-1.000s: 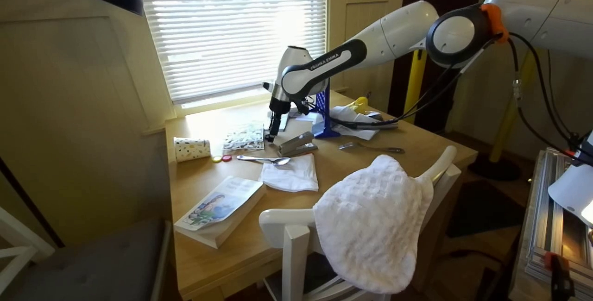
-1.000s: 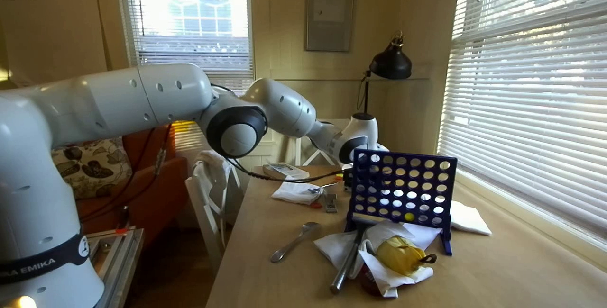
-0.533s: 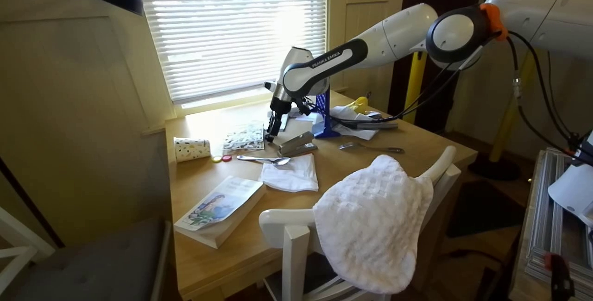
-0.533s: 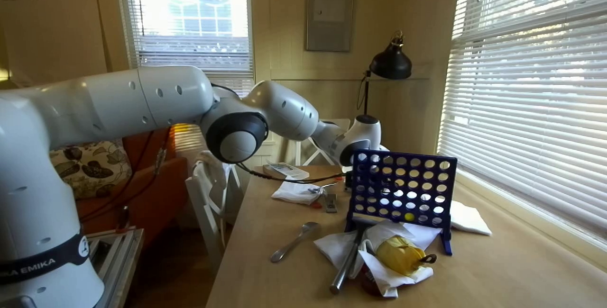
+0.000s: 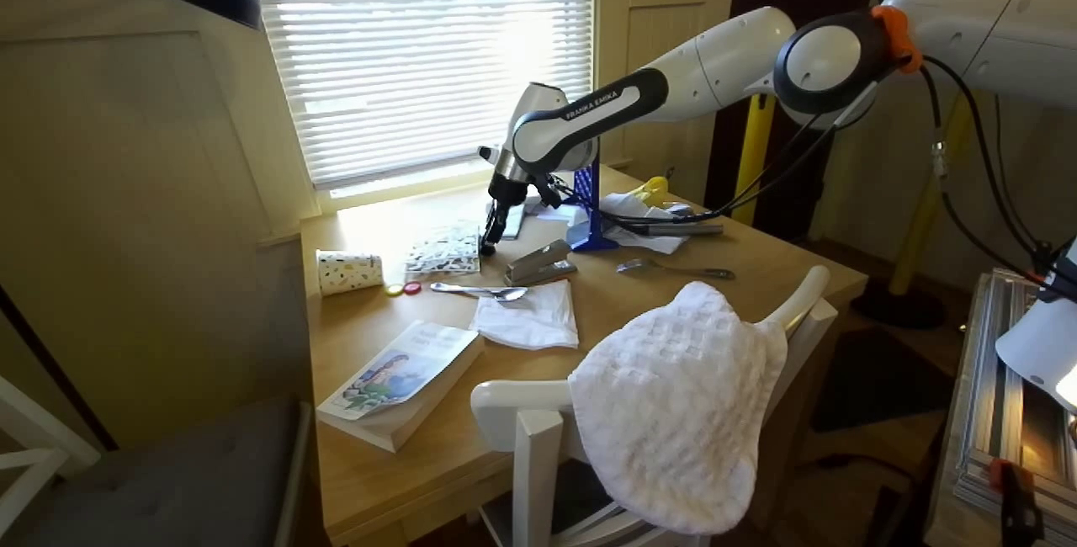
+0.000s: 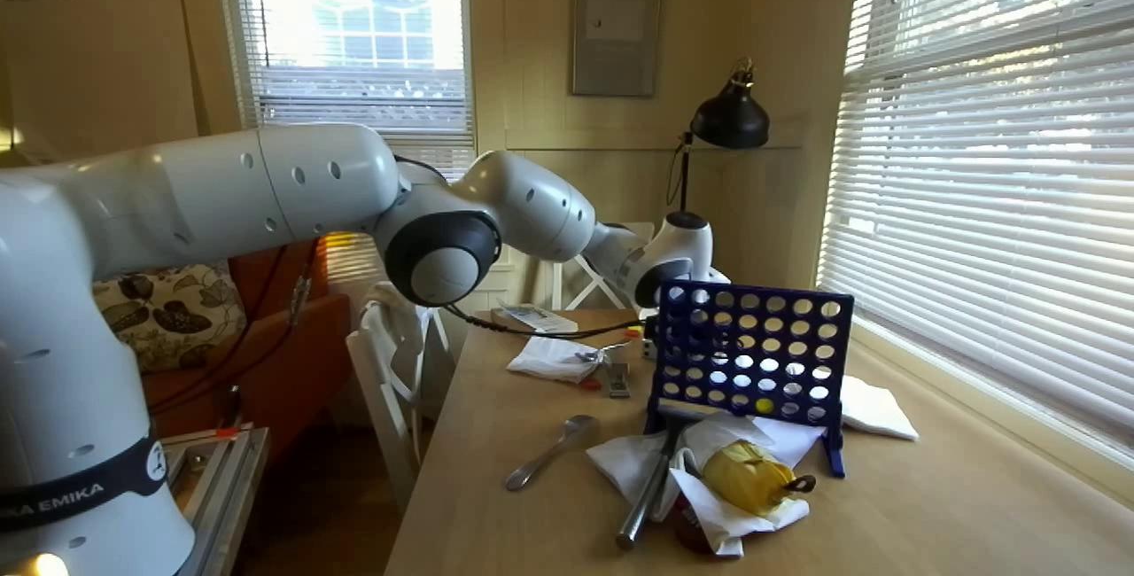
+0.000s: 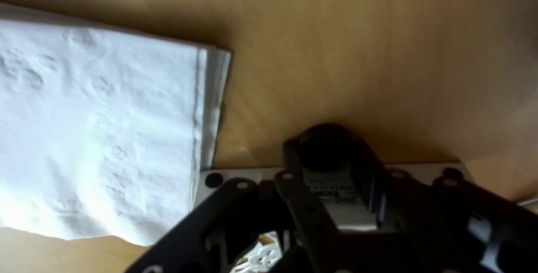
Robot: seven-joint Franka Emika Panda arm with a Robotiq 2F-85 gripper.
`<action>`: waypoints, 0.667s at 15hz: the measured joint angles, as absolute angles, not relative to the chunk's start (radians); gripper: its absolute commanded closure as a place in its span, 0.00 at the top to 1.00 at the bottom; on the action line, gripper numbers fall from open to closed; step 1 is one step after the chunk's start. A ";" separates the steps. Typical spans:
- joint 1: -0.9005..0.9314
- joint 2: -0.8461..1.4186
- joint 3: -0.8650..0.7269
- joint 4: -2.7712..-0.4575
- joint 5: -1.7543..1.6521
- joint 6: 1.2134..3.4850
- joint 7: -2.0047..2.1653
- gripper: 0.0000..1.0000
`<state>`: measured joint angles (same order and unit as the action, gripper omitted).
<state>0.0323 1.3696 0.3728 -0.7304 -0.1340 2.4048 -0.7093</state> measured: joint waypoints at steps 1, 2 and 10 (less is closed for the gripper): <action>0.039 1.369 0.362 -0.727 -0.135 2.402 -0.679 0.10; 0.046 1.367 0.349 -0.725 -0.136 2.401 -0.648 0.10; 0.160 1.286 0.216 -0.731 -0.183 2.436 -0.447 0.10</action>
<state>0.1601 1.2855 0.2159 -0.7310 -0.1827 2.4363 -0.4471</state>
